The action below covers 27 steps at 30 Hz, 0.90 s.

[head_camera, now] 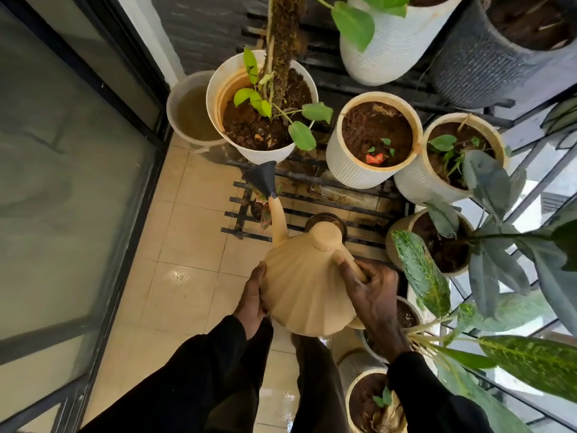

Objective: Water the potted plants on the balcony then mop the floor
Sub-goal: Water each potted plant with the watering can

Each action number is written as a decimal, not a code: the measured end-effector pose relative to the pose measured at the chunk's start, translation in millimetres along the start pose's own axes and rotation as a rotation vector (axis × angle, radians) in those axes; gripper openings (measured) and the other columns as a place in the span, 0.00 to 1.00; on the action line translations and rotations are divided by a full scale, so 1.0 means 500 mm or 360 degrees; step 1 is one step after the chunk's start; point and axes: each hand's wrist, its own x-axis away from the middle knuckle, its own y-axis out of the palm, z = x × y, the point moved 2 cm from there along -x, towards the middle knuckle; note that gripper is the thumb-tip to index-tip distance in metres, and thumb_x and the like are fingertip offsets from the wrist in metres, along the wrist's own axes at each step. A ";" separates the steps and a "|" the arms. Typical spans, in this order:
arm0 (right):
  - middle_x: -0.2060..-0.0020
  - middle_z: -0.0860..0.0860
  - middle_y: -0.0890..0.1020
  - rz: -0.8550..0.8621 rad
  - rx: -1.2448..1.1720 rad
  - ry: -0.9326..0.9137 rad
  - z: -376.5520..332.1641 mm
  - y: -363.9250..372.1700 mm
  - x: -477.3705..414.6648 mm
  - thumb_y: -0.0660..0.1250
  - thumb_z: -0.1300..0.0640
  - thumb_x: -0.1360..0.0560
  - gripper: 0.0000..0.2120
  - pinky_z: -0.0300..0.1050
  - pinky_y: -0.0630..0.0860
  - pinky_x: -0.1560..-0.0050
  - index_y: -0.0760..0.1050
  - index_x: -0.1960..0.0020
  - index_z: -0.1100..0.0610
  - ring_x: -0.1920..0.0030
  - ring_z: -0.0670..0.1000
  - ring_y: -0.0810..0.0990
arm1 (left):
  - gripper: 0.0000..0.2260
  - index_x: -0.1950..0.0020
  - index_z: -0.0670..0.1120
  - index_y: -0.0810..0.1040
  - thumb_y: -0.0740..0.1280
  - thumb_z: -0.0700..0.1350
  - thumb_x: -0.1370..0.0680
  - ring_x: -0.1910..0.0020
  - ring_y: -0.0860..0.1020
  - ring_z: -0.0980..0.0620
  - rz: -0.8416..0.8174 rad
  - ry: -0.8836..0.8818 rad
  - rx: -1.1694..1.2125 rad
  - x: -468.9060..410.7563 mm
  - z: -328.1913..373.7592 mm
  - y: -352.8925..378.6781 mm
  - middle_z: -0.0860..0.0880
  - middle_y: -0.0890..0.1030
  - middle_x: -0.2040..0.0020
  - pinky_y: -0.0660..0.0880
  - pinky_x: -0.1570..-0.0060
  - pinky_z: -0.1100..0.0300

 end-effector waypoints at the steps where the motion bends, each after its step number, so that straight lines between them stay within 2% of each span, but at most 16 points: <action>1: 0.65 0.48 0.85 0.0014 -0.0010 0.0012 0.001 -0.003 0.005 0.72 0.47 0.21 0.16 0.50 0.81 0.68 0.84 0.58 0.58 0.68 0.48 0.83 | 0.24 0.28 0.57 0.66 0.62 0.65 0.20 0.38 0.76 0.44 -0.0014 0.0004 -0.0022 0.002 0.000 0.002 0.48 0.76 0.36 0.75 0.39 0.42; 3: 0.66 0.46 0.85 0.0017 -0.0057 0.0040 0.002 -0.011 0.016 0.72 0.47 0.20 0.15 0.48 0.80 0.69 0.83 0.59 0.56 0.68 0.47 0.83 | 0.24 0.28 0.57 0.66 0.61 0.66 0.19 0.38 0.76 0.44 -0.0035 0.0016 -0.0070 0.004 0.001 0.006 0.48 0.76 0.35 0.76 0.40 0.42; 6: 0.68 0.40 0.82 0.0093 -0.0094 0.0041 0.004 -0.023 0.035 0.72 0.47 0.21 0.14 0.35 0.72 0.71 0.80 0.63 0.51 0.72 0.44 0.79 | 0.21 0.29 0.56 0.66 0.61 0.64 0.18 0.39 0.77 0.45 -0.0050 0.0025 -0.0141 0.007 0.002 0.013 0.49 0.77 0.37 0.77 0.47 0.46; 9: 0.68 0.43 0.83 0.0197 -0.0111 0.0089 0.018 -0.038 0.056 0.72 0.46 0.22 0.15 0.41 0.75 0.71 0.82 0.62 0.54 0.70 0.45 0.80 | 0.20 0.30 0.56 0.67 0.61 0.63 0.18 0.41 0.77 0.46 -0.0079 -0.0004 -0.0222 0.016 -0.002 0.027 0.49 0.78 0.39 0.76 0.52 0.49; 10: 0.68 0.43 0.83 0.0225 -0.0109 0.0101 0.024 -0.041 0.064 0.72 0.46 0.22 0.15 0.41 0.76 0.71 0.83 0.62 0.55 0.70 0.45 0.80 | 0.20 0.30 0.55 0.67 0.61 0.62 0.18 0.41 0.77 0.46 -0.0087 -0.0010 -0.0248 0.019 -0.005 0.030 0.49 0.78 0.39 0.77 0.52 0.49; 13: 0.70 0.39 0.82 0.0321 -0.0069 0.0101 0.035 -0.057 0.094 0.72 0.46 0.22 0.16 0.32 0.70 0.73 0.81 0.64 0.53 0.72 0.43 0.78 | 0.20 0.30 0.56 0.67 0.61 0.63 0.18 0.40 0.77 0.46 -0.0125 -0.0059 -0.0324 0.021 -0.022 0.042 0.49 0.77 0.39 0.77 0.46 0.47; 15: 0.71 0.43 0.82 0.0355 -0.0067 0.0149 0.044 -0.064 0.110 0.72 0.43 0.22 0.18 0.37 0.71 0.73 0.83 0.63 0.55 0.72 0.45 0.79 | 0.21 0.30 0.56 0.67 0.62 0.64 0.19 0.40 0.77 0.46 -0.0117 -0.0093 -0.0385 0.016 -0.038 0.045 0.50 0.77 0.39 0.75 0.41 0.45; 16: 0.71 0.45 0.82 0.0368 -0.0052 0.0176 0.049 -0.068 0.117 0.71 0.42 0.22 0.20 0.40 0.72 0.74 0.82 0.63 0.56 0.73 0.47 0.78 | 0.23 0.29 0.56 0.67 0.62 0.65 0.20 0.39 0.77 0.45 -0.0126 -0.0112 -0.0425 0.011 -0.048 0.048 0.49 0.78 0.38 0.75 0.38 0.44; 18: 0.74 0.47 0.79 0.0406 0.0006 0.0216 0.056 -0.077 0.127 0.70 0.41 0.22 0.23 0.38 0.67 0.74 0.79 0.66 0.58 0.75 0.48 0.74 | 0.34 0.25 0.55 0.68 0.66 0.71 0.26 0.36 0.77 0.42 -0.0118 -0.0142 -0.0507 0.003 -0.067 0.052 0.46 0.78 0.34 0.74 0.33 0.40; 21: 0.79 0.43 0.71 0.0435 0.0051 0.0304 0.045 -0.095 0.138 0.72 0.50 0.21 0.24 0.31 0.62 0.75 0.70 0.72 0.54 0.77 0.44 0.69 | 0.53 0.23 0.56 0.66 0.73 0.78 0.44 0.35 0.76 0.40 -0.0055 -0.0207 -0.0590 -0.008 -0.086 0.062 0.44 0.76 0.31 0.73 0.33 0.36; 22: 0.81 0.43 0.70 0.0440 0.0055 0.0325 0.038 -0.101 0.140 0.73 0.53 0.20 0.25 0.30 0.62 0.75 0.67 0.73 0.51 0.77 0.43 0.68 | 0.54 0.24 0.56 0.66 0.73 0.78 0.44 0.36 0.77 0.40 -0.0042 -0.0249 -0.0631 -0.007 -0.089 0.070 0.44 0.77 0.33 0.74 0.34 0.36; 25: 0.82 0.43 0.62 0.0477 0.0144 0.0321 0.022 -0.113 0.134 0.73 0.57 0.21 0.29 0.31 0.62 0.75 0.60 0.74 0.49 0.77 0.42 0.68 | 0.39 0.25 0.53 0.69 0.67 0.74 0.29 0.40 0.77 0.40 0.0024 -0.0344 -0.0692 0.003 -0.088 0.088 0.44 0.79 0.39 0.74 0.33 0.38; 27: 0.80 0.43 0.60 0.0474 0.0200 0.0350 0.020 -0.122 0.127 0.73 0.55 0.21 0.30 0.34 0.61 0.75 0.59 0.74 0.50 0.77 0.45 0.66 | 0.37 0.25 0.52 0.69 0.65 0.73 0.27 0.39 0.77 0.39 0.0016 -0.0382 -0.0761 0.007 -0.091 0.096 0.42 0.78 0.37 0.72 0.32 0.37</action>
